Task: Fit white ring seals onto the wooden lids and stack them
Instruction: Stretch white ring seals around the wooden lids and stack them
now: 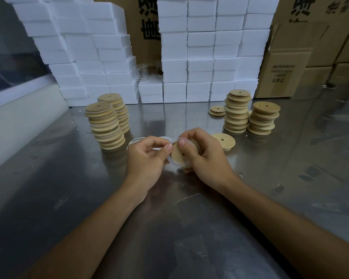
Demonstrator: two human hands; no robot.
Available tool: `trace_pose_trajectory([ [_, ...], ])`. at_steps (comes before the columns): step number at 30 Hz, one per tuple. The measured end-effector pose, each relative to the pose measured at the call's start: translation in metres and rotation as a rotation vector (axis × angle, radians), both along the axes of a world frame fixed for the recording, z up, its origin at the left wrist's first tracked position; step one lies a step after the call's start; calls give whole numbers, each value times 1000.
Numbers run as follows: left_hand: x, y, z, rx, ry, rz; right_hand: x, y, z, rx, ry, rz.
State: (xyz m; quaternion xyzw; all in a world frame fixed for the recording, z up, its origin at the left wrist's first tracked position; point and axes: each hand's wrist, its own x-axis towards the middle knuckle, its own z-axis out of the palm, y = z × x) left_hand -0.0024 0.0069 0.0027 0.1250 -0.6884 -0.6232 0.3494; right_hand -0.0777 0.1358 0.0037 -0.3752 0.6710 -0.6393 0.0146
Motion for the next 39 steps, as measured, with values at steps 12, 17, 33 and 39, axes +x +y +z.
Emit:
trace_pose_trajectory([
  [12, -3, -5, -3, -254, 43, 100, -4, -1, 0, 29, 97, -52],
  [17, -4, -7, -7, -468, 46, 184, -7, 2, 0, 77, 78, -140],
  [33, -1, -22, -5, -95, -64, 26, -14, 6, 2, 81, -20, -82],
  [39, -1, -23, -1, -149, -101, 16, -20, 9, 5, 81, -125, -43],
])
